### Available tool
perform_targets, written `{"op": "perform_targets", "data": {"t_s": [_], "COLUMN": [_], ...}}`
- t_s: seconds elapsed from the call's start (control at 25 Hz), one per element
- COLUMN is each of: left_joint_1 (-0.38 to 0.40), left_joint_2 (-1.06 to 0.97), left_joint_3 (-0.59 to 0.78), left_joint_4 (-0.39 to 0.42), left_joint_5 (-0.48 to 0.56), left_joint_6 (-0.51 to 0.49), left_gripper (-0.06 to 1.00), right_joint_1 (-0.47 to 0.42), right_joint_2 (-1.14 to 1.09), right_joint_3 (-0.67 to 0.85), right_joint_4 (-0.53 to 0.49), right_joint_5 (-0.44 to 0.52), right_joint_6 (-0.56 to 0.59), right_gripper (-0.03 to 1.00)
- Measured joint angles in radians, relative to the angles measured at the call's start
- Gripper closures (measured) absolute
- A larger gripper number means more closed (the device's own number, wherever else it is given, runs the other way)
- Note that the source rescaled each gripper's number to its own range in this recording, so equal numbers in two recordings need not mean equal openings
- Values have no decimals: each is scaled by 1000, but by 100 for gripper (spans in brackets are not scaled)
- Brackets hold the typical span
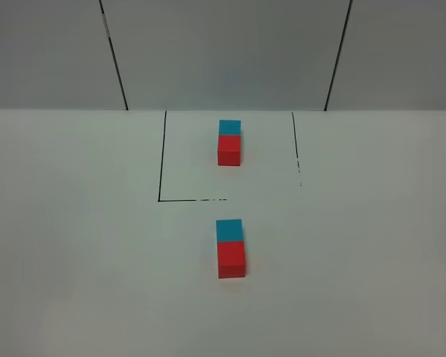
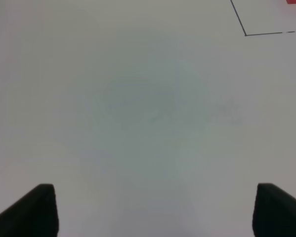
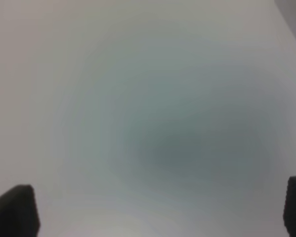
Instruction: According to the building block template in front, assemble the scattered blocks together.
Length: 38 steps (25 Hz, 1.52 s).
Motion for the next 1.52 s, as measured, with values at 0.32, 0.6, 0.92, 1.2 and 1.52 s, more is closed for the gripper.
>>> {"op": "perform_targets", "data": {"t_s": [0.32, 0.6, 0.92, 1.2, 1.52], "left_joint_1": [0, 0, 0, 0, 0], "left_joint_2": [0, 0, 0, 0, 0], "left_joint_3": [0, 0, 0, 0, 0], "left_joint_4": [0, 0, 0, 0, 0], "left_joint_5": [0, 0, 0, 0, 0], "left_joint_6": [0, 0, 0, 0, 0], "left_gripper": [6, 6, 6, 6, 6], "right_joint_1": [55, 142, 239, 259, 260], "right_joint_2": [-339, -593, -801, -939, -1089], "right_joint_3": [150, 247, 381, 459, 491], "right_joint_4": [9, 10, -11, 4, 14], "right_joint_5": [188, 313, 312, 310, 326], "right_joint_6": [-27, -60, -63, -61, -61], "right_gripper": [-3, -3, -3, -3, -3]}}
